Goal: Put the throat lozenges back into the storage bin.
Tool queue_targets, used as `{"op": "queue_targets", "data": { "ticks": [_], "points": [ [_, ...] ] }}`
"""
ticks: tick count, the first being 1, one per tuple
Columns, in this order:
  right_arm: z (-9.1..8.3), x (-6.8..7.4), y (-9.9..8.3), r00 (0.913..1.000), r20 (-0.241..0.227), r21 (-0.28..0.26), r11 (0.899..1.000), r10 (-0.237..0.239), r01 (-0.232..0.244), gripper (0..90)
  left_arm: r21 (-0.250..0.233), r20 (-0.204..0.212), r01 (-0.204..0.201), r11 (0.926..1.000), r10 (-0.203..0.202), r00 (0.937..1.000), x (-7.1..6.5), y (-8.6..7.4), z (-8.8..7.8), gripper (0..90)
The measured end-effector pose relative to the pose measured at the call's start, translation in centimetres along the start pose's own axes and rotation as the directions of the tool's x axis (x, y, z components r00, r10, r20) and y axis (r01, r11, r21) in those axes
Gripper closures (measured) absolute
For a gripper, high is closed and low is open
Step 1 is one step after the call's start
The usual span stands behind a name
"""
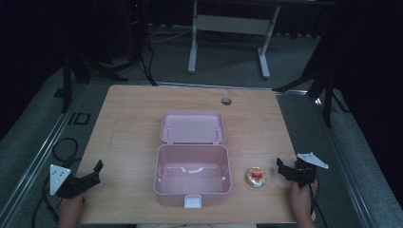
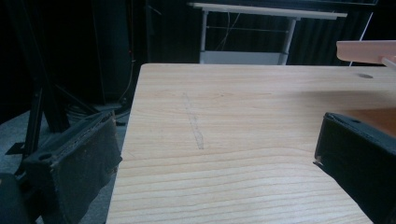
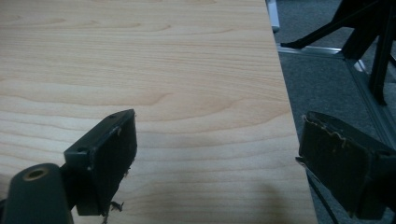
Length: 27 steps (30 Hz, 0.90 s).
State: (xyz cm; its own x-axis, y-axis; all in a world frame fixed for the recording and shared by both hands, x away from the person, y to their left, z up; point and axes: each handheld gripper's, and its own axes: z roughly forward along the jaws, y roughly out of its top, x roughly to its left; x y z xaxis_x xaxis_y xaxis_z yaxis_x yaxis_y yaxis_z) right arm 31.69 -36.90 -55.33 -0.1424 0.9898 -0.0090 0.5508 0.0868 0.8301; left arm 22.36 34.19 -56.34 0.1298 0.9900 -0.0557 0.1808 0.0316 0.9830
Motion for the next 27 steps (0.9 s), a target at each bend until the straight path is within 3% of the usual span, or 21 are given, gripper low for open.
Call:
{"op": "queue_targets", "data": {
  "ticks": [3,9,13,14,17,20,21,22,23,24,26,27],
  "points": [
    [0.0,-0.2,0.1,0.9996,-0.027,0.002,1.0,0.004,-0.004,11.3,0.001,0.001,0.001,1.0,-0.001,1.0,0.0,0.0,0.0,0.4],
    [0.5,-0.4,0.5,0.9906,-0.135,0.079,0.996,-0.022,0.033,11.4,0.002,0.001,-0.001,1.0,0.001,1.0,0.0,0.0,0.0,0.5],
    [0.8,-0.3,0.8,0.9873,-0.133,0.139,0.985,-0.087,0.105,13.4,0.002,0.003,-0.001,1.0,0.001,1.0,0.0,0.0,0.0,0.4],
    [0.8,-0.3,0.8,0.9873,-0.133,0.139,0.985,-0.087,0.105,13.4,0.002,0.003,-0.001,1.0,0.001,1.0,0.0,0.0,0.0,0.4],
    [0.2,-0.8,1.5,0.9788,-0.172,0.188,0.972,-0.111,0.143,13.5,0.002,0.005,-0.002,1.0,0.002,1.0,0.0,0.0,0.0,0.4],
    [-0.1,-0.9,2.0,0.9636,-0.216,0.281,0.935,-0.158,0.216,13.5,0.001,0.008,-0.001,1.0,0.001,1.0,0.0,0.0,0.0,0.4],
    [-0.2,-1.0,2.2,0.9558,-0.235,0.308,0.919,-0.178,0.246,13.5,0.001,0.008,-0.001,1.0,0.001,1.0,0.0,0.0,0.0,0.4],
    [-0.2,-1.0,2.2,0.9558,-0.235,0.308,0.919,-0.178,0.246,13.5,0.001,0.008,-0.001,1.0,0.001,1.0,0.0,0.0,0.0,0.4],
    [-0.3,-0.9,2.5,0.9434,-0.265,0.373,0.881,-0.199,0.291,13.5,0.001,0.009,-0.002,1.0,0.002,1.0,0.0,0.0,0.0,0.4],
    [-0.3,-0.9,2.5,0.9434,-0.265,0.373,0.881,-0.199,0.291,13.5,0.002,0.008,-0.002,1.0,0.002,1.0,0.0,0.0,0.0,0.4],
    [-0.5,-0.8,2.8,0.9295,-0.294,0.418,0.845,-0.223,0.335,13.5,0.002,0.009,-0.005,1.0,0.005,0.9999,0.0,0.0,0.0,0.4],
    [-0.7,-0.5,3.1,0.9086,-0.329,0.464,0.794,-0.258,0.393,13.5,0.003,0.009,-0.006,1.0,0.006,0.9999,0.0,0.0,0.0,0.4]
  ]
}}
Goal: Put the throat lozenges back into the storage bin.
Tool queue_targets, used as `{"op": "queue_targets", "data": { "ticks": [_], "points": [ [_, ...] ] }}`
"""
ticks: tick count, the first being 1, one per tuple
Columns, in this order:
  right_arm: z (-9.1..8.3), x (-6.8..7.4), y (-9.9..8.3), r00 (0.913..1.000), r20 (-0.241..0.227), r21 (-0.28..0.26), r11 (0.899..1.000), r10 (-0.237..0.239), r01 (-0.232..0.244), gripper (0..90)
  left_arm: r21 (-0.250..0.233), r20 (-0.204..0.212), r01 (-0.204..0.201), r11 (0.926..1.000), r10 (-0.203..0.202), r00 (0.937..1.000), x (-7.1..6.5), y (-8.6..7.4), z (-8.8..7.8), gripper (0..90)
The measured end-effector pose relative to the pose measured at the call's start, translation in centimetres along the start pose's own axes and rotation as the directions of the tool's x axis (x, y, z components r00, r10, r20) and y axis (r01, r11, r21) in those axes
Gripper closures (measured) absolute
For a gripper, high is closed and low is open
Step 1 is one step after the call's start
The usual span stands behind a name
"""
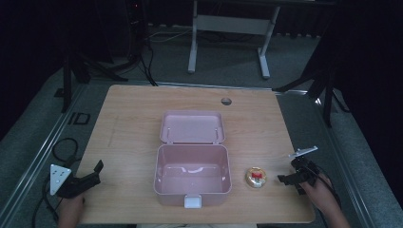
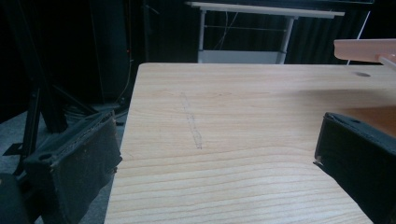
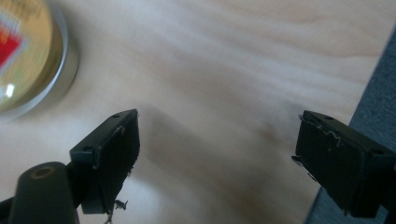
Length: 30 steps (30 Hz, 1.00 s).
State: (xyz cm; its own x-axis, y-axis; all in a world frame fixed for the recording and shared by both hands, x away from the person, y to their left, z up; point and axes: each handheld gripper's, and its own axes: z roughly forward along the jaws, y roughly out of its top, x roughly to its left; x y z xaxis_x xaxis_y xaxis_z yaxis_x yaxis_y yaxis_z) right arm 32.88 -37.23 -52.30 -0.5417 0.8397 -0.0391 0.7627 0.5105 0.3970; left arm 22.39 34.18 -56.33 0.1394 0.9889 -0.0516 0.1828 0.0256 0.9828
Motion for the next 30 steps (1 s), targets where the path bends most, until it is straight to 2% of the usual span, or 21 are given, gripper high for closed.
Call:
{"op": "queue_targets", "data": {
  "ticks": [3,5,6,7,8,9,10,12,13,14,15,17,18,19,20,21,23,25,27,29,30],
  "points": [
    [-0.4,0.4,0.3,0.9967,-0.022,0.093,0.992,-0.078,0.08,13.6,0.0,0.001,-0.001,1.0,0.001,1.0,0.0,0.0,0.0,0.4],
    [-0.5,0.7,0.5,0.9901,-0.05,0.161,0.977,-0.132,0.138,13.6,-0.001,0.003,0.0,1.0,0.0,1.0,0.0,0.0,0.0,0.4],
    [-0.6,0.9,0.6,0.984,-0.071,0.205,0.963,-0.164,0.175,13.6,-0.003,0.003,0.002,1.0,-0.002,1.0,0.0,0.0,0.0,0.4],
    [-0.6,0.9,0.6,0.984,-0.071,0.205,0.963,-0.164,0.175,13.6,-0.003,0.003,0.002,1.0,-0.002,1.0,0.0,0.0,0.0,0.4],
    [-0.7,1.1,0.7,0.9777,-0.085,0.235,0.95,-0.192,0.207,13.6,-0.003,0.003,0.002,1.0,-0.002,1.0,0.0,0.0,0.0,0.4],
    [-0.8,1.4,0.8,0.9619,-0.136,0.298,0.916,-0.237,0.268,13.8,-0.002,0.004,0.001,1.0,-0.001,1.0,0.0,0.0,0.0,0.5],
    [-0.8,1.4,0.8,0.9619,-0.136,0.298,0.916,-0.237,0.268,13.8,-0.002,0.004,0.0,1.0,0.0,1.0,0.0,0.0,0.0,0.5],
    [-0.9,1.7,0.9,0.9481,-0.166,0.327,0.892,-0.271,0.312,13.8,-0.002,0.005,0.0,1.0,0.0,1.0,0.0,0.0,0.0,0.5],
    [-1.0,1.9,1.0,0.94,-0.189,0.345,0.877,-0.284,0.334,13.8,-0.002,0.005,0.0,1.0,0.0,1.0,0.0,0.0,0.0,0.5],
    [-1.0,2.1,1.1,0.9287,-0.215,0.372,0.854,-0.302,0.364,14.9,-0.002,0.005,0.0,1.0,0.0,1.0,0.0,0.0,0.0,0.5],
    [-1.0,2.3,1.1,0.9168,-0.239,0.384,0.836,-0.32,0.392,15.7,-0.002,0.005,0.0,1.0,0.0,1.0,0.0,0.0,0.0,0.4],
    [-0.9,2.9,1.0,0.881,-0.296,0.41,0.784,-0.369,0.466,15.7,-0.002,0.005,0.001,1.0,-0.001,1.0,0.0,0.0,0.0,0.4],
    [-0.8,3.4,1.0,0.8573,-0.309,0.426,0.746,-0.412,0.512,15.7,-0.002,0.005,0.002,1.0,-0.002,1.0,0.0,0.0,0.0,0.4],
    [-0.8,3.7,1.0,0.8391,-0.321,0.435,0.718,-0.439,0.543,15.7,-0.002,0.005,0.002,1.0,-0.002,1.0,0.0,0.0,0.0,0.4],
    [-0.8,4.0,1.0,0.8236,-0.328,0.434,0.701,-0.463,0.566,15.7,-0.002,0.006,0.003,1.0,-0.003,1.0,0.0,0.0,0.0,0.4],
    [-0.8,4.3,1.1,0.8023,-0.332,0.429,0.678,-0.496,0.597,15.7,-0.002,0.006,0.003,1.0,-0.003,1.0,0.0,0.0,0.0,0.4],
    [-0.8,4.7,1.4,0.7841,-0.35,0.428,0.657,-0.513,0.62,15.7,-0.002,0.007,0.003,1.0,-0.003,1.0,0.0,0.0,0.0,0.4],
    [-0.7,5.0,1.8,0.7766,-0.369,0.449,0.633,-0.51,0.63,15.7,-0.003,0.007,0.002,1.0,-0.002,1.0,0.0,0.0,0.0,0.4],
    [-0.7,5.2,2.2,0.7677,-0.375,0.46,0.615,-0.52,0.641,15.7,-0.003,0.008,0.004,1.0,-0.004,1.0,0.0,0.0,0.0,0.4],
    [-0.6,5.3,2.6,0.7672,-0.378,0.468,0.608,-0.518,0.641,15.7,-0.004,0.008,0.004,1.0,-0.004,1.0,0.0,0.0,0.0,0.4],
    [-0.6,5.4,3.0,0.7542,-0.381,0.467,0.593,-0.535,0.656,15.7,-0.003,0.008,0.004,1.0,-0.004,1.0,0.0,0.0,0.0,0.4]
  ]
}}
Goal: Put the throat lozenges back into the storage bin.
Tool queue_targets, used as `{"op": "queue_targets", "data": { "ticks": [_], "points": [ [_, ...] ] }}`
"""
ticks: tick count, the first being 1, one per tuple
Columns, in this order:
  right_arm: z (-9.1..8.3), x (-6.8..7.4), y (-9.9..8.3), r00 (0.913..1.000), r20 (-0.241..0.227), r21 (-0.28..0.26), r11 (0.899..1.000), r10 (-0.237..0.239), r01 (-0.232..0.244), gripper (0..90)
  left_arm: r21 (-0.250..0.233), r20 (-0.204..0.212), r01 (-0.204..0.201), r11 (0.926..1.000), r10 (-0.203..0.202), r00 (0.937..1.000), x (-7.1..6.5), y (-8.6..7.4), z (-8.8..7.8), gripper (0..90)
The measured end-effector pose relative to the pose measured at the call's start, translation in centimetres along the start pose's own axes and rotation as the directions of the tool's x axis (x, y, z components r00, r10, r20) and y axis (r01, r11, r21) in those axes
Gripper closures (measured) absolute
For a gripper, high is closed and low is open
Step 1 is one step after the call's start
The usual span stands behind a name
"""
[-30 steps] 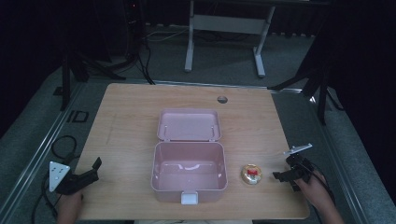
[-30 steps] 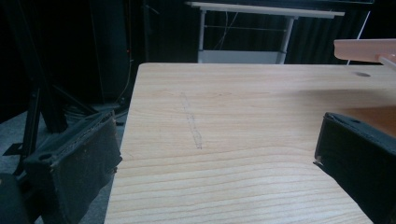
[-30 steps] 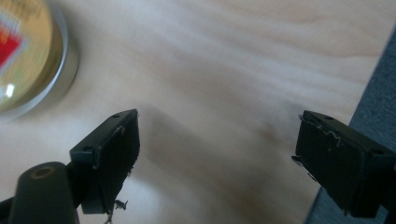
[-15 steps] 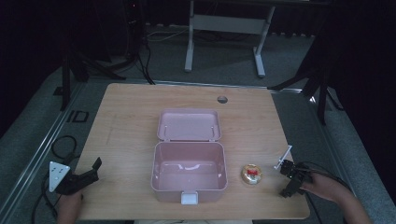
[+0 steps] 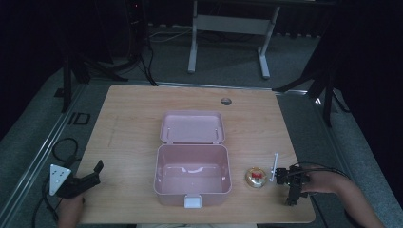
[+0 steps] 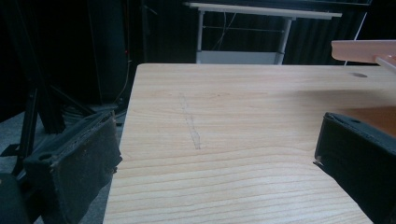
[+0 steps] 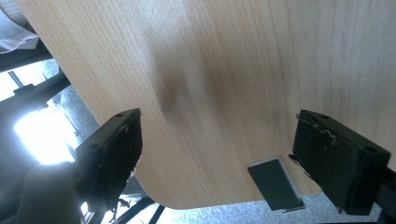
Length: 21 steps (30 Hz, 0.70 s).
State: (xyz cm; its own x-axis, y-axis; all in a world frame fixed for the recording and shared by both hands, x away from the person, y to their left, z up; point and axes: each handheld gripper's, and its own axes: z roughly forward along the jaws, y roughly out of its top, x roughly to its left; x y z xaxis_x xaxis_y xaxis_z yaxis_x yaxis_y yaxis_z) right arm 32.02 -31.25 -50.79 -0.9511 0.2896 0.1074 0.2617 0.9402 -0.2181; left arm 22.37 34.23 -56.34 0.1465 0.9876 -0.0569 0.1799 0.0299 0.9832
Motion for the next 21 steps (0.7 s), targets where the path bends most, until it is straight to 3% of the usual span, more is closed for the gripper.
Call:
{"op": "queue_targets", "data": {
  "ticks": [6,7,11,21],
  "points": [
    [-0.6,-0.2,1.0,0.9997,-0.009,0.012,1.0,-0.021,0.021,15.7,-0.001,0.001,0.001,1.0,-0.001,1.0,0.0,0.0,0.0,0.5],
    [-0.7,-0.2,1.5,0.9993,0.022,0.014,0.999,-0.029,0.029,15.7,0.0,0.001,0.0,1.0,0.0,1.0,0.0,0.0,0.0,0.4],
    [-1.0,-0.4,2.4,0.9976,0.046,0.002,0.999,-0.052,0.052,15.9,-0.003,0.003,0.003,1.0,-0.003,1.0,0.1,0.0,0.0,0.4],
    [-1.5,-0.9,4.7,0.992,0.076,-0.033,0.994,-0.101,0.104,16.5,-0.002,0.003,0.001,1.0,-0.001,1.0,0.0,0.0,0.0,0.4]
  ]
}}
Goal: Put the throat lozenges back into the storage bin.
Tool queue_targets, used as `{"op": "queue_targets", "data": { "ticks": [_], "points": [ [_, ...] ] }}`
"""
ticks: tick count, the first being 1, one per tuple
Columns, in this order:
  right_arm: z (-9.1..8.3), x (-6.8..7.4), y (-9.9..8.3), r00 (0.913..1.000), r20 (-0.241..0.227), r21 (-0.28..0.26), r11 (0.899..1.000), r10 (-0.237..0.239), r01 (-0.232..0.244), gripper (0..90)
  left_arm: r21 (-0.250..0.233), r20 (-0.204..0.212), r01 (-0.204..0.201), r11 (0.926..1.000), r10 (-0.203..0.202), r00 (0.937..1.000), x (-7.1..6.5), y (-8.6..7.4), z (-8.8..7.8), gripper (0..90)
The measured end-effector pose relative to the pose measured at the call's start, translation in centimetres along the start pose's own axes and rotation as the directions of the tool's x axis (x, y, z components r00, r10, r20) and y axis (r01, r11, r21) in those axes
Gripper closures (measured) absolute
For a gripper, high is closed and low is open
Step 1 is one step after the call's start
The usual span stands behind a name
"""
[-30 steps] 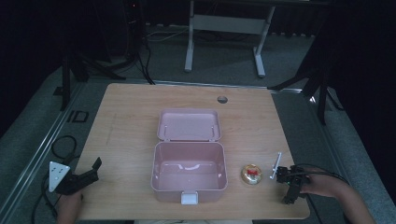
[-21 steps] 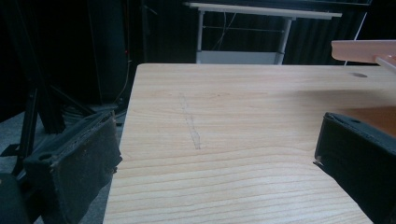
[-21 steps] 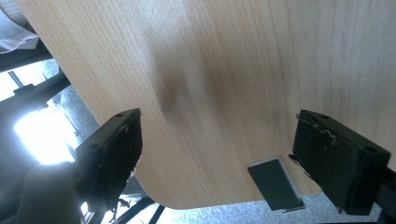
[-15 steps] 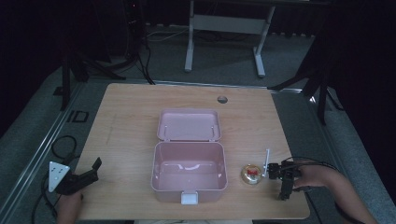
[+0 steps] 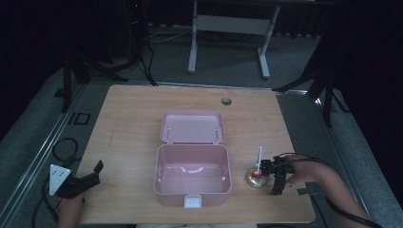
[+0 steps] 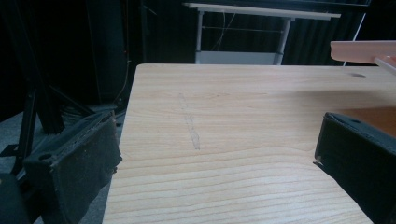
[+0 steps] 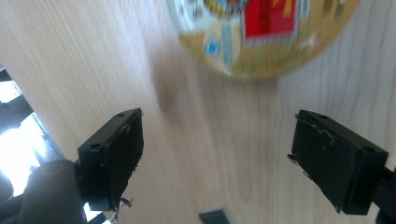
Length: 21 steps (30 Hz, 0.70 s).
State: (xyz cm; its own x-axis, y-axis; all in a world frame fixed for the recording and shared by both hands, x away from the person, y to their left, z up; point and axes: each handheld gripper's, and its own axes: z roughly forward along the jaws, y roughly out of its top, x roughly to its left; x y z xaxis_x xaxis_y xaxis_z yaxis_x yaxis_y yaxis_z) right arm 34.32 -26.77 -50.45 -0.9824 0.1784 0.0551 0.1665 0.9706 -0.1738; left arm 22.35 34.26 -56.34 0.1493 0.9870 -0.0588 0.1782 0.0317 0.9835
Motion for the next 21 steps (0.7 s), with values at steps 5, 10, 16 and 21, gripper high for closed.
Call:
{"op": "queue_targets", "data": {
  "ticks": [5,10,16,21],
  "points": [
    [0.0,-0.4,1.4,0.9997,0.017,-0.017,1.0,-0.019,0.019,16.5,0.0,0.001,-0.001,1.0,0.001,1.0,0.0,0.0,0.0,0.4],
    [0.2,-0.7,2.5,0.999,0.023,-0.017,0.999,-0.039,0.039,16.5,-0.001,0.003,-0.001,1.0,0.001,1.0,0.0,0.0,0.0,0.4],
    [0.3,-0.8,4.1,0.9974,0.025,-0.035,0.997,-0.067,0.068,16.5,-0.001,0.005,-0.001,1.0,0.001,1.0,0.0,0.0,0.0,0.4],
    [0.4,-0.8,4.6,0.9966,0.024,-0.033,0.996,-0.079,0.079,16.6,-0.002,0.005,-0.001,1.0,0.001,1.0,0.0,0.0,0.0,0.4]
  ]
}}
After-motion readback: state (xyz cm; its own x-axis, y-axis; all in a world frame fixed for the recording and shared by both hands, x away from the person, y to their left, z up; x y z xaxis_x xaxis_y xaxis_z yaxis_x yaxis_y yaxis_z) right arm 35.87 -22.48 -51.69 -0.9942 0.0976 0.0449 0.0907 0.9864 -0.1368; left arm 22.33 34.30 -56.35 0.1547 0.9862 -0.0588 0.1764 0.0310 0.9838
